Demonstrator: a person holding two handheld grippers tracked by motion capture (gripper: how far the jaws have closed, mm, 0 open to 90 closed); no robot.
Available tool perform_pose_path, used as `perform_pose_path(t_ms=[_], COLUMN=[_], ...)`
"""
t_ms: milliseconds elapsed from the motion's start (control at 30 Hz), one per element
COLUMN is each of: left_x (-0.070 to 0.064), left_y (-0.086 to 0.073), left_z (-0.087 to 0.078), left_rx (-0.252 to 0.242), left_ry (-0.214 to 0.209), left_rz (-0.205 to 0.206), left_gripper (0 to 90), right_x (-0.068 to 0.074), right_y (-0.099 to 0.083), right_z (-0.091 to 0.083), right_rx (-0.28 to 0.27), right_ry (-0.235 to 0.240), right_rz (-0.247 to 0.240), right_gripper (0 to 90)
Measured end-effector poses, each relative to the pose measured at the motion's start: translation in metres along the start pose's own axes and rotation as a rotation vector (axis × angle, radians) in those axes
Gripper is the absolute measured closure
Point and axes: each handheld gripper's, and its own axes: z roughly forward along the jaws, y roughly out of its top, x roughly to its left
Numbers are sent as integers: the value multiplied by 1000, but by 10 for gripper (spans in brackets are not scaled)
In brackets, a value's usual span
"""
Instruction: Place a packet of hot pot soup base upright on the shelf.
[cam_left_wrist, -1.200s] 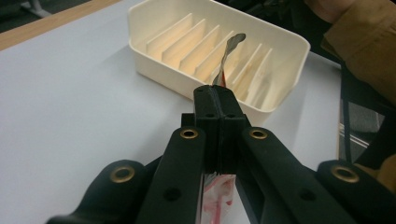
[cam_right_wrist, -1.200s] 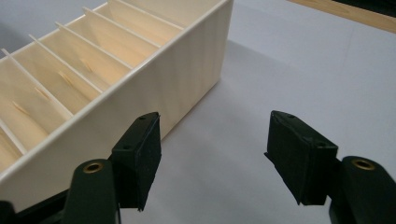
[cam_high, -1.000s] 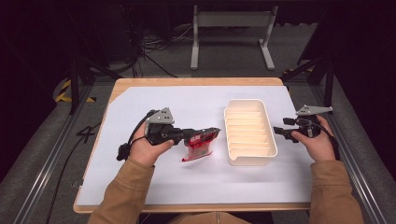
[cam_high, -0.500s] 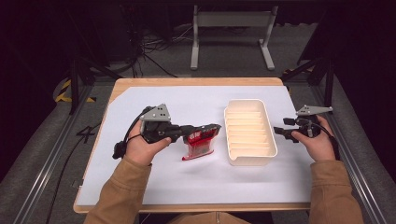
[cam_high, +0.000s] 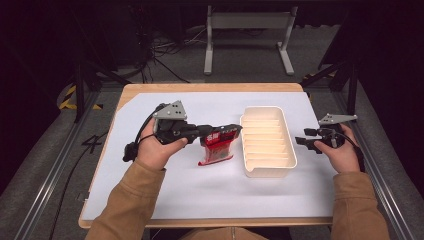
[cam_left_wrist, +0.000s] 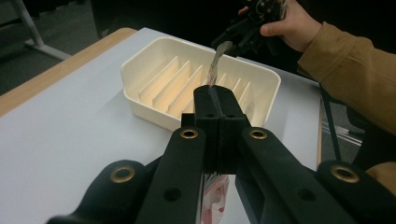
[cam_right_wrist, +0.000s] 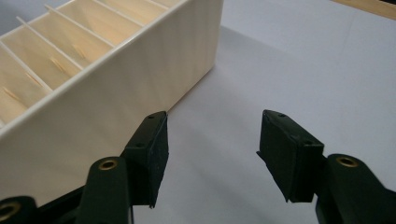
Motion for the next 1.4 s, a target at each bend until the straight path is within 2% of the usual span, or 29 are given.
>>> perform_pose_path(t_ms=[167,333,467,800,933,1133,1400], left_x=[2,7,9,10,13,14,16], left_y=[9,20,31,54,65,80,89], left_z=[2,5,8,17,24,35,48], left_rx=[8,-12,-18,-32,-43,-54,-59], left_ry=[5,10,-2,5,-4,-12,-3], left_rz=[6,3,-10,2,-4,6,18], left_gripper=[900,900,900,900,900,900,900], right_x=[0,-2,-3,-8,-9,-13,-17], right_y=[-1,-4,-6,-9,-10,-12,-12], right_z=[1,-2,-4,-9,-12,-15,-16], right_rx=[-3,-21,-33,-70,-82,-109,-135], right_ry=[1,3,0,17,14,34,53], right_rz=[5,24,27,50,57,83,101], right_gripper=[420,387,384,366,366,361,360])
